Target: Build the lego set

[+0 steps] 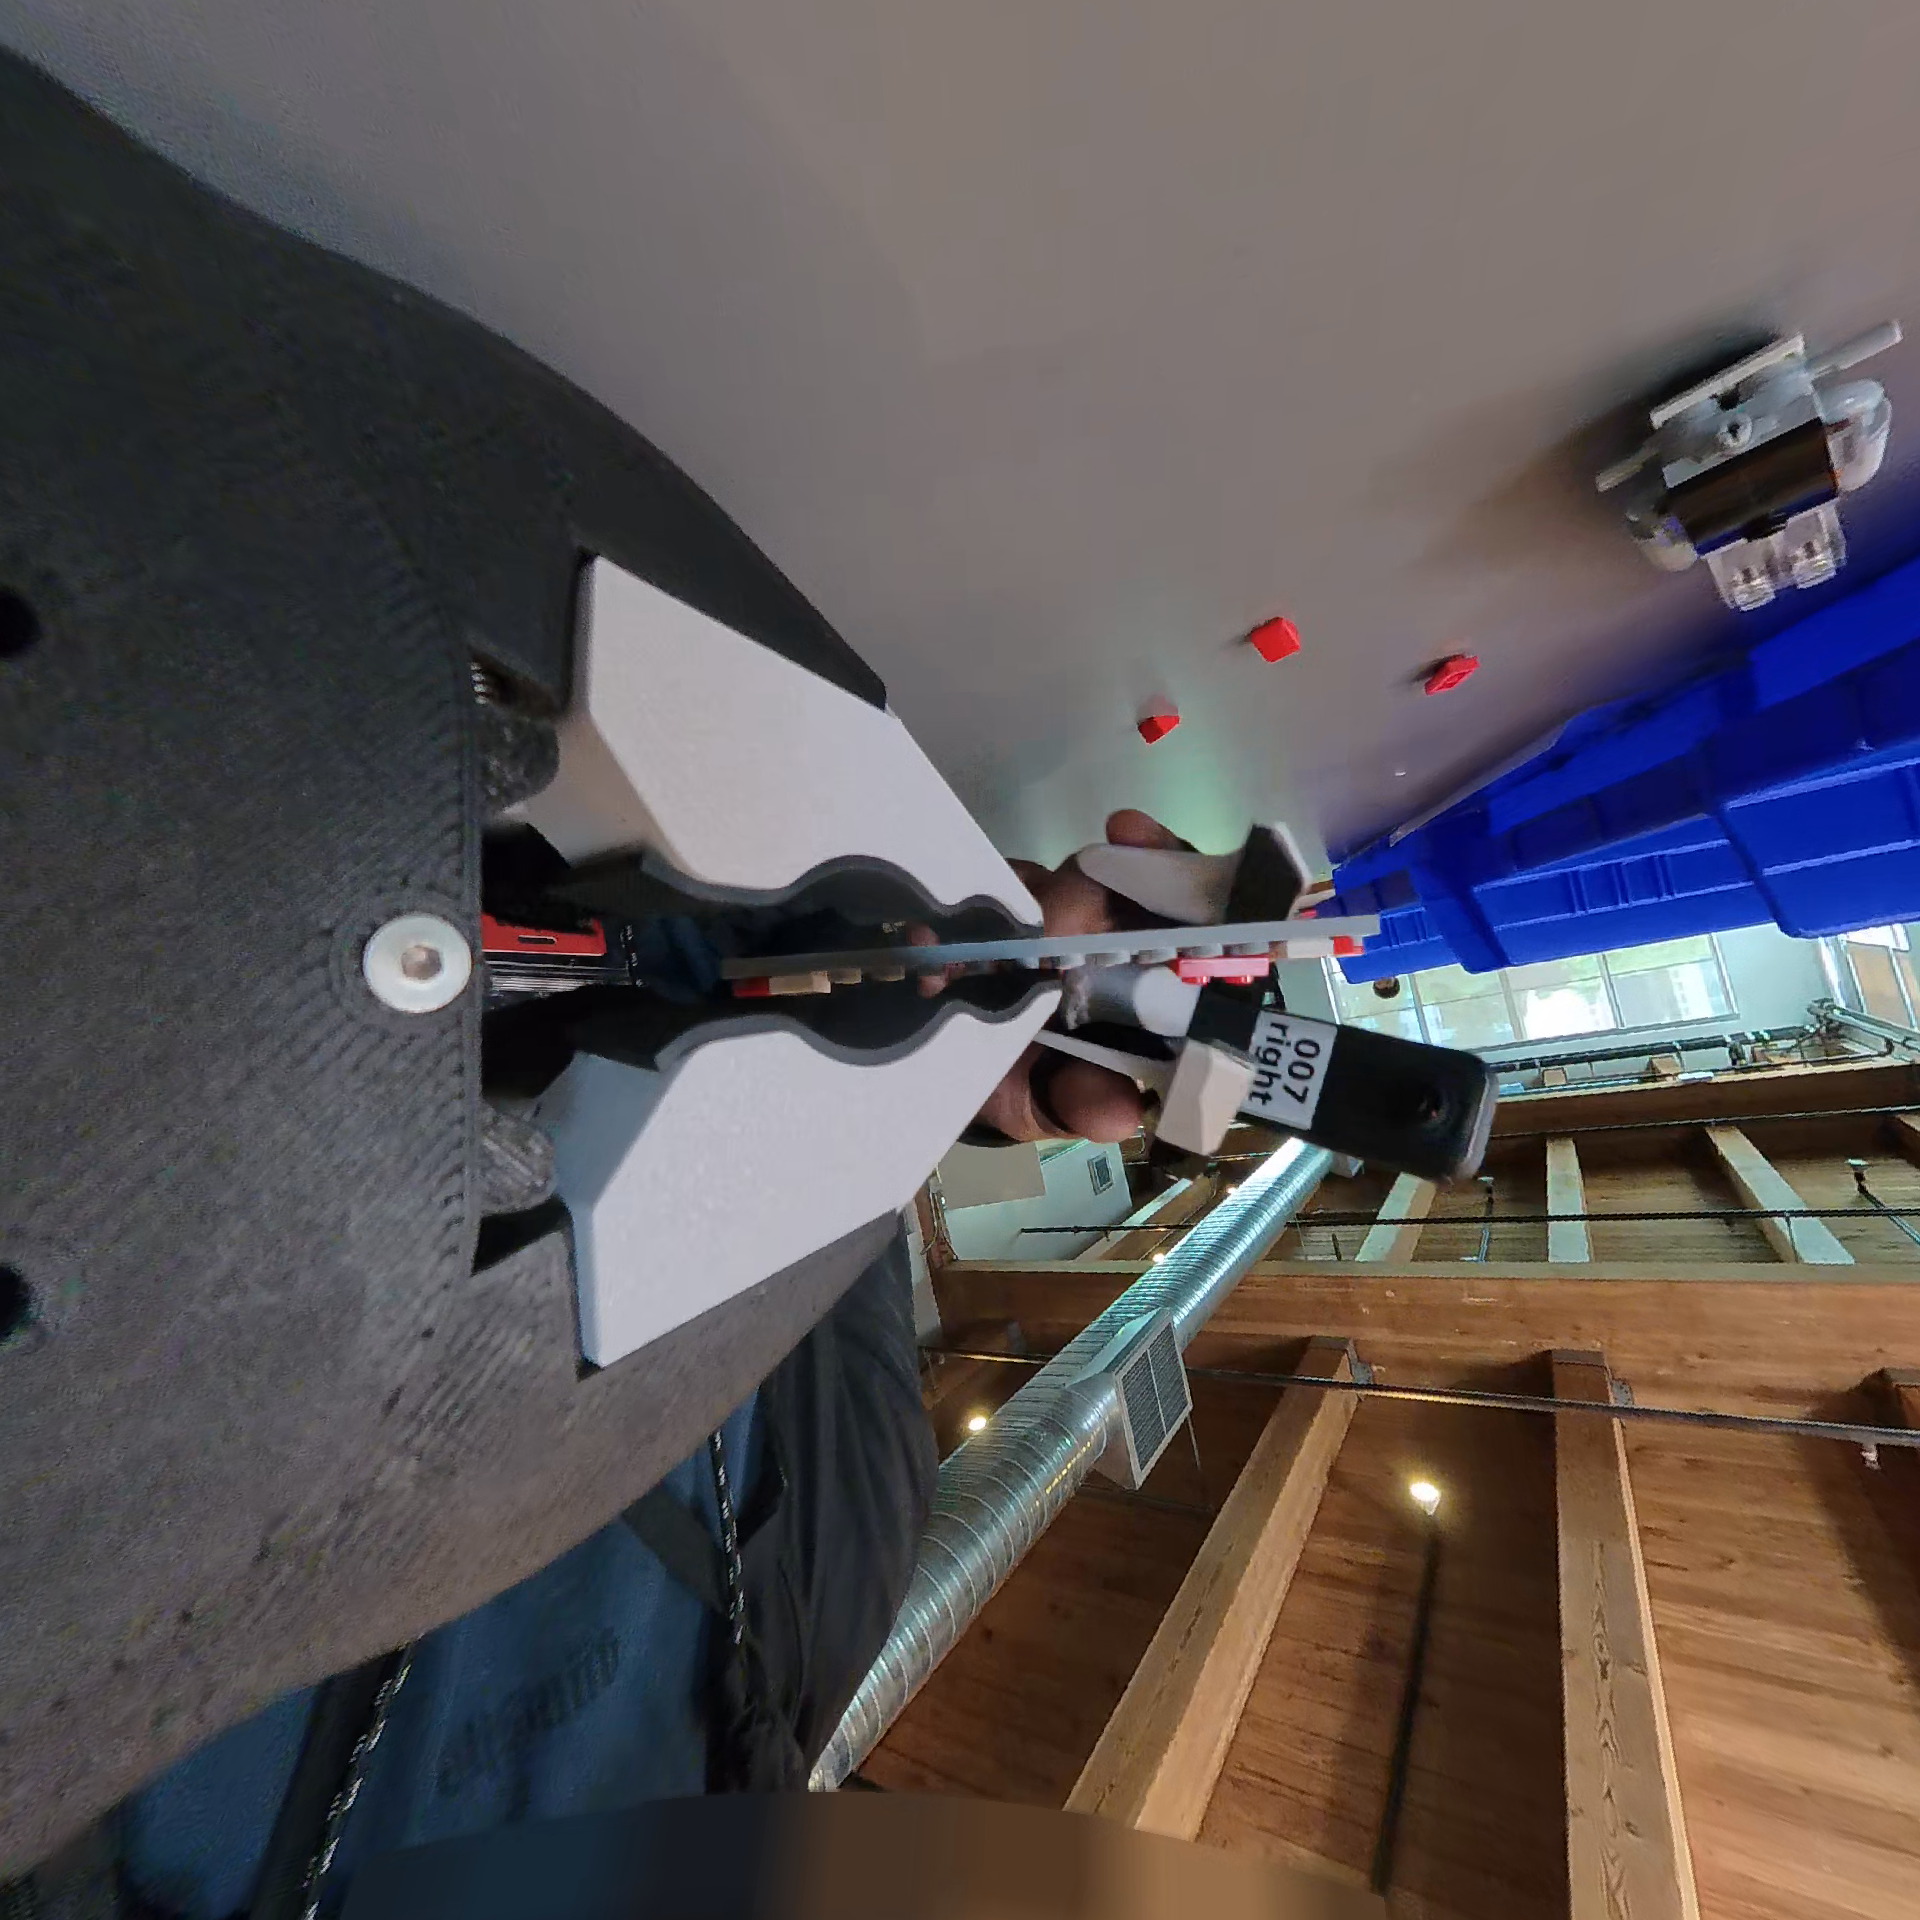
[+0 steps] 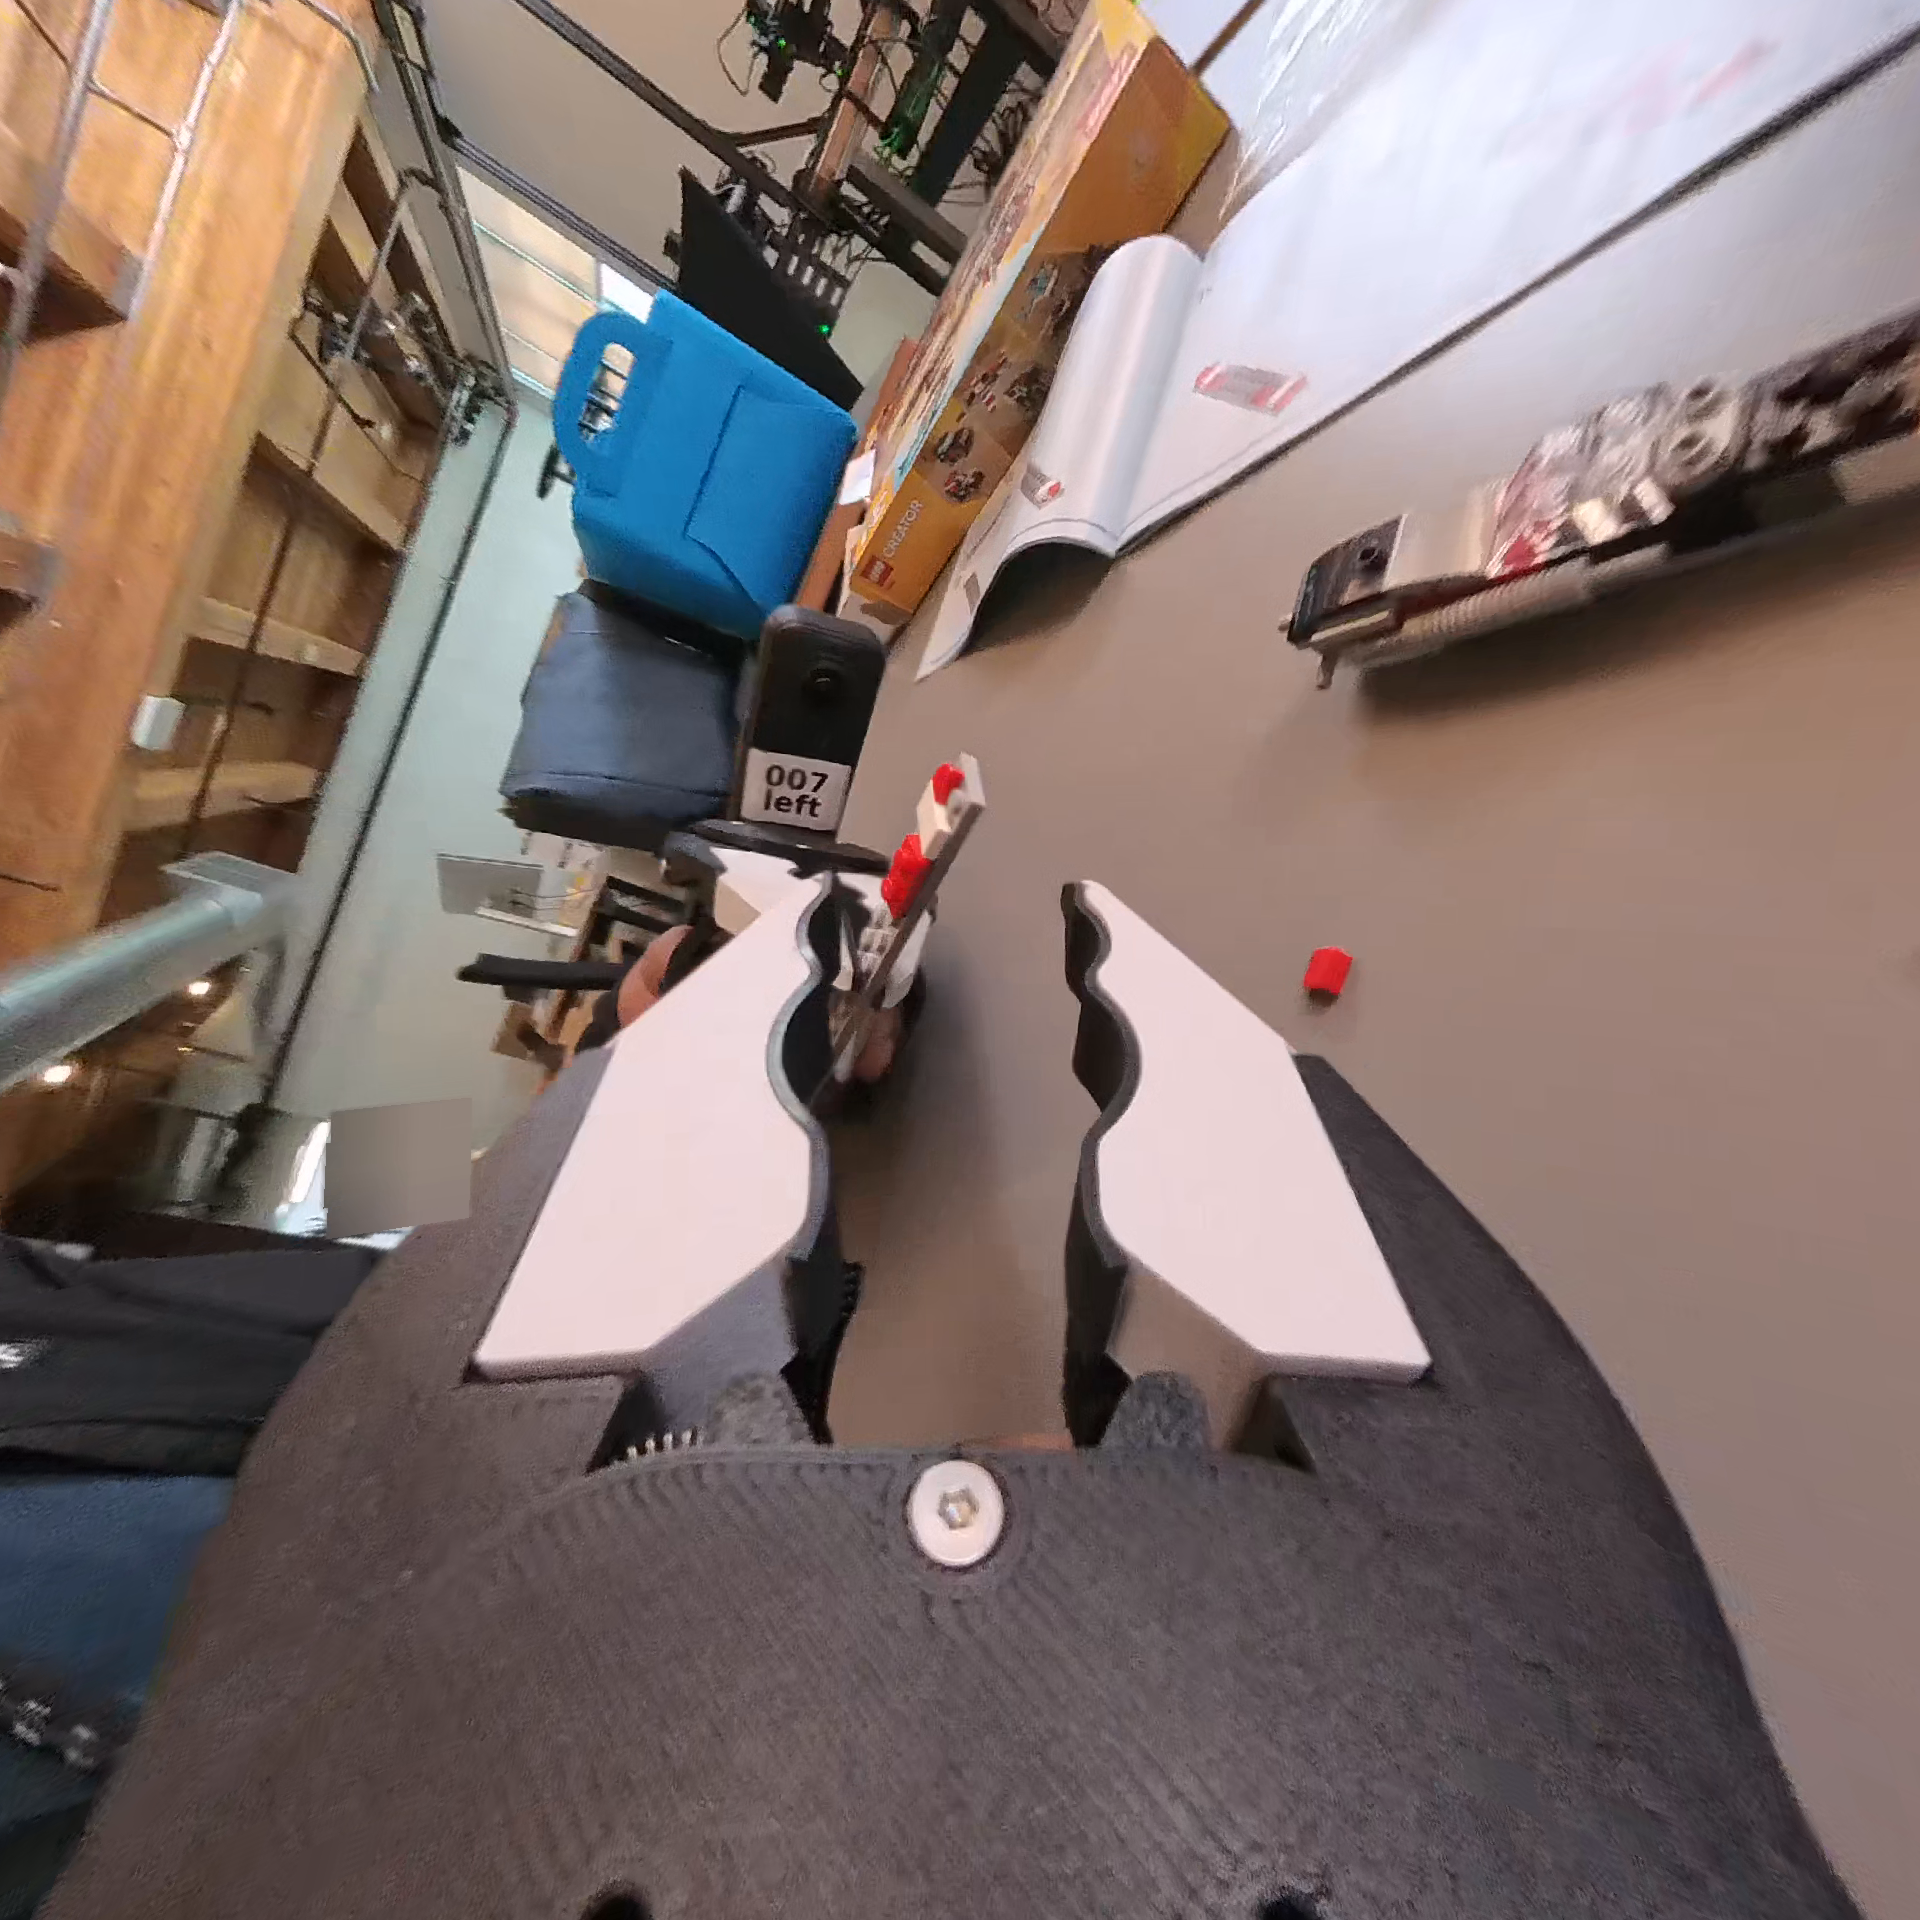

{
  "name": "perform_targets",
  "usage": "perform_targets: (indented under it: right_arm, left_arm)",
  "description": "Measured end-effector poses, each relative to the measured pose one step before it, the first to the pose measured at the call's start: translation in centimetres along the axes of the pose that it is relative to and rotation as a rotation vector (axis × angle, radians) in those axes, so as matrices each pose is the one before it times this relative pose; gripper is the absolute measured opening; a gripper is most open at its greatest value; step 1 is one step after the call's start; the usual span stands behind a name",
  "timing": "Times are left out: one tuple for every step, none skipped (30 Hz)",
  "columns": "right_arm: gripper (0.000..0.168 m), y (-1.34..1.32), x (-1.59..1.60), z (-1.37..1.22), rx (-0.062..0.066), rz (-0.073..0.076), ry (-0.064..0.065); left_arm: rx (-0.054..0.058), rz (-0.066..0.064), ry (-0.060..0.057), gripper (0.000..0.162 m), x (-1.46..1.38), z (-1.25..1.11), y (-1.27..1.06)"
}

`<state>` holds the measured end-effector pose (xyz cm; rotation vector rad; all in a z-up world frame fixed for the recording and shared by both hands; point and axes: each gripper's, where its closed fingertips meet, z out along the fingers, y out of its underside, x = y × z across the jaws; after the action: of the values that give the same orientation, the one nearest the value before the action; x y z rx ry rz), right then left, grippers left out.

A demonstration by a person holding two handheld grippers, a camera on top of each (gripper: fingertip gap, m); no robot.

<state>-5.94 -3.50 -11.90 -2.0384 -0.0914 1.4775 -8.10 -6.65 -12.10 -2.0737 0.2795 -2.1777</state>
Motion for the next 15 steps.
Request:
perform_targets:
  right_arm:
    - [0.042, 0.366, -0.051, 0.327, -0.0099, 0.0185, -0.0112]
    - [0.042, 0.312, -0.11, 0.282, -0.0061, 0.0151, -0.0135]
    - [0.041, 0.204, -0.263, 0.243, -0.0007, 0.0182, -0.023]
    - [0.041, 0.118, -0.24, 0.164, 0.0015, 0.0203, -0.0216]
    - [0.041, 0.059, -0.129, 0.12, 0.0022, 0.0138, -0.0132]
    - [0.04, 0.019, -0.035, 0.062, 0.0017, 0.0076, -0.0063]
    - [0.04, -0.009, 0.027, 0.02, 0.0023, 0.004, -0.0016]
    - [0.04, -0.082, 0.026, -0.015, 0.0055, 0.0039, -0.0016]
    - [0.039, -0.085, 0.0, -0.011, 0.0053, 0.0061, -0.0032]
    - [0.039, -0.079, -0.02, 0.009, 0.0044, 0.0072, -0.0049]
    - [0.038, -0.079, -0.037, 0.014, 0.0052, 0.0061, -0.0047]
    - [0.037, -0.031, -0.015, 0.051, 0.0011, 0.0046, -0.0029]
    - [0.037, -0.028, -0.044, 0.054, 0.0006, 0.0033, -0.0041]
    - [0.037, -0.043, -0.055, 0.069, 0.0009, 0.0034, -0.0043]
    - [0.036, -0.056, -0.024, 0.059, 0.0025, 0.0039, -0.0033]
  left_arm:
    - [0.004, 0.0018, 0.0029, 0.005, 0.057, -0.06, -0.037]
    - [0.0038, 0.0015, 0.0025, 0.005, 0.041, -0.062, -0.043]
    - [0.0032, 0.0014, 0.0022, 0.005, 0.047, -0.046, -0.038]
    - [0.0024, 0.0015, 0.0018, 0.005, 0.039, -0.032, -0.026]
    - [0.0012, 0.0013, 0.0017, 0.006, 0.026, -0.011, -0.019]
    - [0.0003, 0.0013, 0.0022, 0.005, 0.045, -0.016, 0.002]
    - [-0.0007, 0.001, 0.0021, 0.005, 0.031, 0.006, 0.008]
    - [-0.0019, 0.0009, 0.0018, 0.005, 0.029, 0.008, 0.033]
    - [-0.0028, 0.0014, 0.0017, 0.006, 0.031, 0.011, 0.034]
    - [-0.0033, 0.0012, 0.0011, 0.006, 0.025, 0.029, 0.049]
    - [-0.0032, 0.0014, 0.0004, 0.006, 0.012, 0.028, 0.039]
    - [-0.0031, 0.0018, -0.0009, 0.005, 0.002, 0.03, 0.044]
    - [-0.0027, 0.0026, -0.0016, 0.005, -0.011, 0.033, 0.049]
    - [-0.0028, 0.0033, -0.0017, 0.005, 0.005, 0.035, 0.054]
    - [-0.0027, 0.0039, -0.0015, 0.005, 0.007, 0.026, 0.063]
